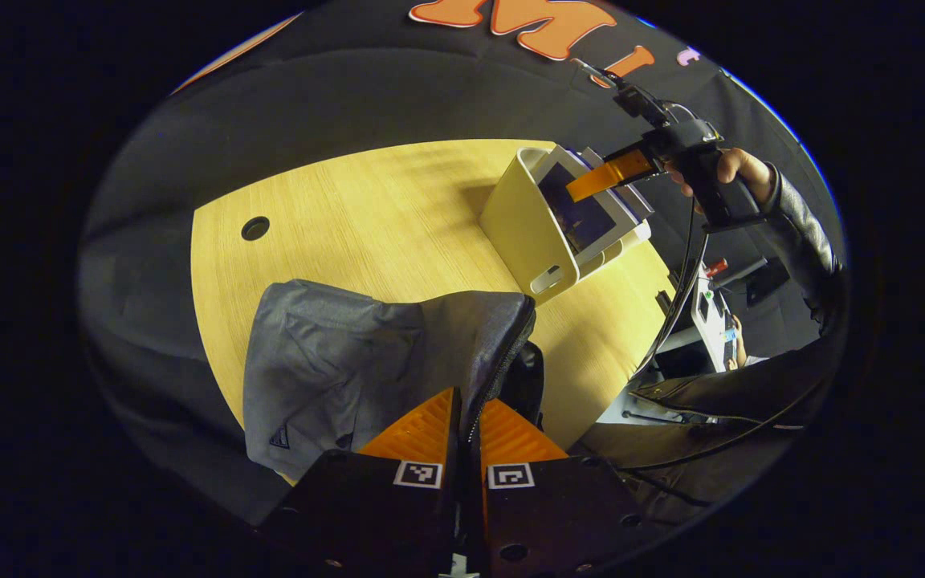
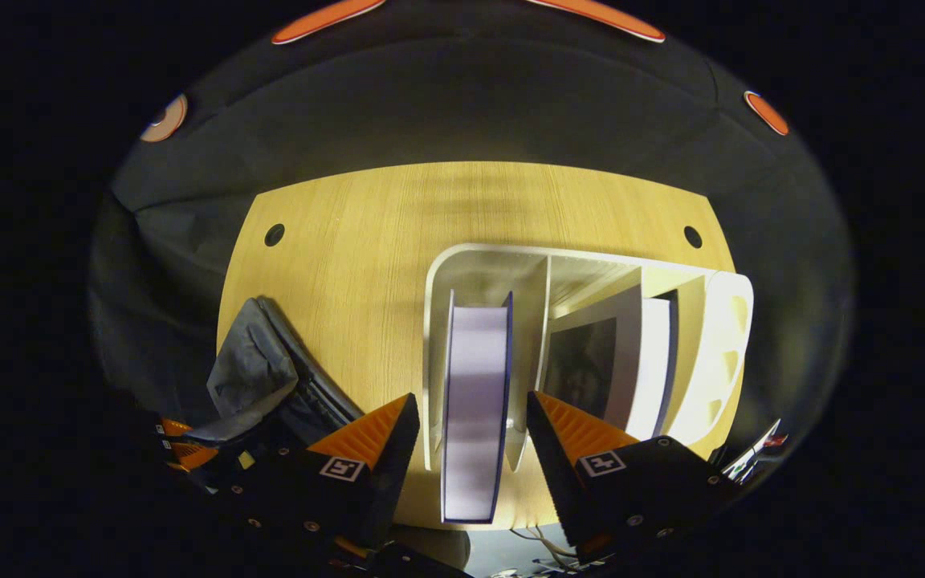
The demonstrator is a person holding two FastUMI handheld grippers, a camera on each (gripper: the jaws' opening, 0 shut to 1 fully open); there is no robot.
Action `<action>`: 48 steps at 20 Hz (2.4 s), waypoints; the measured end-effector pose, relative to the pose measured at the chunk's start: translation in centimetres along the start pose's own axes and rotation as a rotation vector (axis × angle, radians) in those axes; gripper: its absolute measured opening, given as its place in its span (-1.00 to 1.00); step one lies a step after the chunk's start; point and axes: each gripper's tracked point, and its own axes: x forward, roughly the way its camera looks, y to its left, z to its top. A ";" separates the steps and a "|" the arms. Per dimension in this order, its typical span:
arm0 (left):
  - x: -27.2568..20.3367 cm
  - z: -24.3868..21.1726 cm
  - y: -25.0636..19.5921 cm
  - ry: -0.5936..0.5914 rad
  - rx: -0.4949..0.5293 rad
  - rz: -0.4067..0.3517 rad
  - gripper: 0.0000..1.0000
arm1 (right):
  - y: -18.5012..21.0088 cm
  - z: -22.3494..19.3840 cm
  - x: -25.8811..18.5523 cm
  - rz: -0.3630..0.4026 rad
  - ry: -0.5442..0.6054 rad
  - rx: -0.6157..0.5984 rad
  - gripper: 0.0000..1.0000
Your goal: Open the schoolbag, grab two books from the bookshelf and put them into the schoolbag.
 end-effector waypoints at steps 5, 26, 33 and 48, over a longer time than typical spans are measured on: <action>0.3 0.1 -0.1 0.012 -0.015 0.027 -0.86 | 0.3 -1.0 1.0 0.009 0.102 0.094 0.00; -0.1 1.2 0.0 -0.030 0.140 -0.023 -0.89 | 1.3 -9.4 -12.0 0.005 -0.173 0.361 -0.31; -0.4 1.4 0.3 -0.022 0.163 -0.039 -0.89 | 3.5 -14.8 -12.9 0.033 -0.177 0.437 -0.31; -1.6 1.6 0.3 -0.056 0.210 0.013 -0.89 | 9.9 -20.1 -11.8 0.335 -0.212 0.633 -0.34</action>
